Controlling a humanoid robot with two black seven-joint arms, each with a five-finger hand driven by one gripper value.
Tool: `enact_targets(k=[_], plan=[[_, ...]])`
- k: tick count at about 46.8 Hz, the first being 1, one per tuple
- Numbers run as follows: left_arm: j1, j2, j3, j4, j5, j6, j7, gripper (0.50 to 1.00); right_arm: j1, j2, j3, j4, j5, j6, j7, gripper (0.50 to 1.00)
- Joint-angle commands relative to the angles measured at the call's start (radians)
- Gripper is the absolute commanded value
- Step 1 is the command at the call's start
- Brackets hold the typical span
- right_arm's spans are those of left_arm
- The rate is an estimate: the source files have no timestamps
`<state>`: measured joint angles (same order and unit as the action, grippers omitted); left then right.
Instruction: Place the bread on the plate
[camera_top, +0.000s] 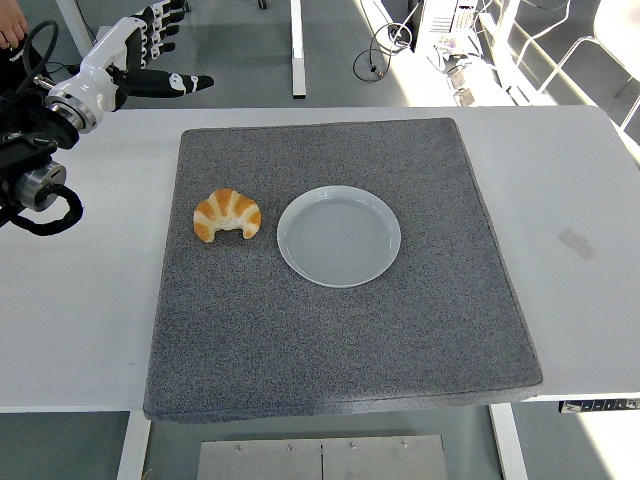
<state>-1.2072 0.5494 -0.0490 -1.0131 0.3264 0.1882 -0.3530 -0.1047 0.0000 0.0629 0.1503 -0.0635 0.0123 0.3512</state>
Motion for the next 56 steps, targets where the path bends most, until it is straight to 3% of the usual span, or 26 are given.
enact_targets(k=[1, 14, 29, 56], plan=[[-0.002, 0.02, 0.001, -0.054, 0.074, 0.002, 0.035, 0.937, 0.0, 0.0, 0.0, 0.0, 0.001, 0.0, 0.0, 1.0], [0.003, 0.075, 0.02, -0.202, 0.328, 0.016, 0.232, 0.928, -0.001, 0.0, 0.0, 0.0, -0.001, 0.0, 0.0, 1.0], [0.028, 0.073, 0.024, -0.248, 0.506, 0.014, 0.368, 0.945, 0.0, 0.0, 0.0, 0.0, 0.001, 0.0, 0.0, 1.0], [0.043, 0.061, 0.106, -0.242, 0.623, 0.013, 0.39, 0.955, 0.0, 0.0, 0.0, 0.0, 0.001, 0.0, 0.0, 1.0]])
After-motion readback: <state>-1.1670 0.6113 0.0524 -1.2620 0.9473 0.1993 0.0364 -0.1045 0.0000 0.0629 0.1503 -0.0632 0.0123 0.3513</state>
